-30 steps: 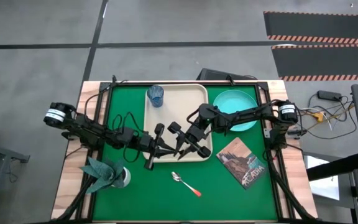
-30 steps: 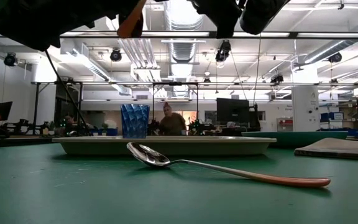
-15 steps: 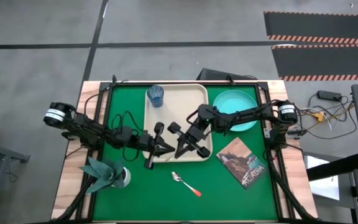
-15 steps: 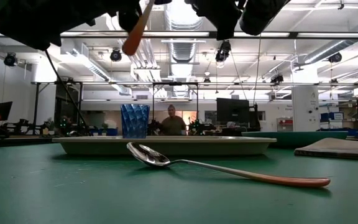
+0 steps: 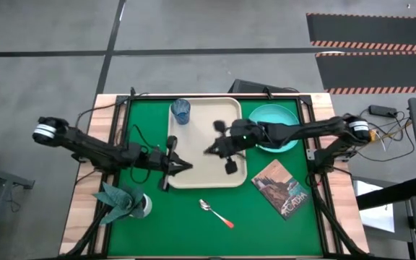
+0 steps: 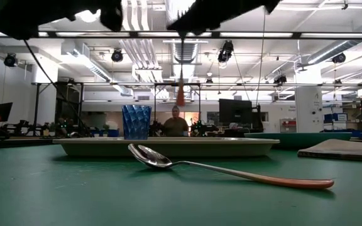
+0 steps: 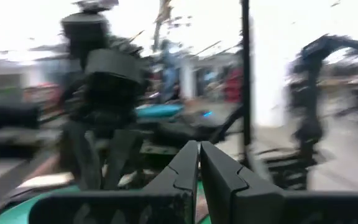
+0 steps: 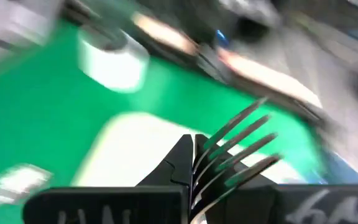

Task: Pick and place plate/cup/fork/spoon on tray
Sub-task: Put the orange fork on the left of the white serving tray

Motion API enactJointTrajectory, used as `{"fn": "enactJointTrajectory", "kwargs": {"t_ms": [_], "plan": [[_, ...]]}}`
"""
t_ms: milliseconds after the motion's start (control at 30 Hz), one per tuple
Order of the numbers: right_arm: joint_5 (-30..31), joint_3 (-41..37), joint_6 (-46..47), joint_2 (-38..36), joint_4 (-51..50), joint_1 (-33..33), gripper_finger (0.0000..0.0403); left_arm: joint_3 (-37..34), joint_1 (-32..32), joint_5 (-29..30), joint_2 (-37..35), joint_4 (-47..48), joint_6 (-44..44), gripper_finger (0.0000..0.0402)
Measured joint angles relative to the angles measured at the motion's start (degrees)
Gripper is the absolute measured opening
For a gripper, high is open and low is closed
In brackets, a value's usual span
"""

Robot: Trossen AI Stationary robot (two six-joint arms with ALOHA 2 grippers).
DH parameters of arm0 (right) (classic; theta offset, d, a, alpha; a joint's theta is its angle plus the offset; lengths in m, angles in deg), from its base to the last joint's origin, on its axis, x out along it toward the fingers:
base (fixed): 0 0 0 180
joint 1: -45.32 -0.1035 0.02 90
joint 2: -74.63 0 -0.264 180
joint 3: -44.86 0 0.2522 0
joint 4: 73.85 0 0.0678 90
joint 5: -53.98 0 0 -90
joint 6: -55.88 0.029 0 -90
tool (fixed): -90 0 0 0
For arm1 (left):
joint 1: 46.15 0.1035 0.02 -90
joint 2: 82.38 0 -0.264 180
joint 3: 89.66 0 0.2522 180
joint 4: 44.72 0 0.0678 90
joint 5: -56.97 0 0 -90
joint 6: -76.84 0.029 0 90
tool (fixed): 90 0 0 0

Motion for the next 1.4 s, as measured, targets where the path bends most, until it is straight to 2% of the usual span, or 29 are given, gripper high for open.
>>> {"fn": "enactJointTrajectory", "kwargs": {"t_ms": [67,167,233,333,567,733,933,1167,1400], "plan": [[12.59,0.00,1.52,-1.01,-3.25,-1.74,0.0008,-0.64,0.09,6.13,-2.95,2.53,0.99,0.0004],[27.37,-0.02,6.52,-1.51,-6.30,-3.57,0.0008,-1.43,0.11,16.83,-6.88,4.14,2.29,0.0004],[34.13,-0.07,8.91,-0.97,-7.57,-4.28,0.0008,-1.72,0.11,22.95,-8.89,6.38,3.34,0.0004],[39.56,-0.09,11.46,1.09,-7.02,-4.75,0.0008,-1.70,0.15,27.58,-10.75,8.51,3.57,0.0004],[46.37,2.91,16.76,7.87,-6.10,-4.43,0.0008,-1.68,0.20,28.05,-12.22,8.79,5.02,0.0004],[52.20,9.74,17.11,14.98,-6.29,-4.28,0.0008,-1.68,0.20,28.06,-12.30,9.72,5.06,0.0004],[58.38,17.57,18.15,23.49,-11.35,-3.93,0.0008,-1.70,0.20,27.84,-12.37,10.16,4.86,0.0004],[59.16,21.13,20.09,29.75,-14.01,-3.50,0.0008,-1.72,0.17,27.77,-13.78,11.50,4.79,0.0004],[58.21,21.04,23.82,31.07,-15.46,-3.28,0.0008,-1.72,0.07,27.74,-18.57,15.53,4.51,0.0004]]}}
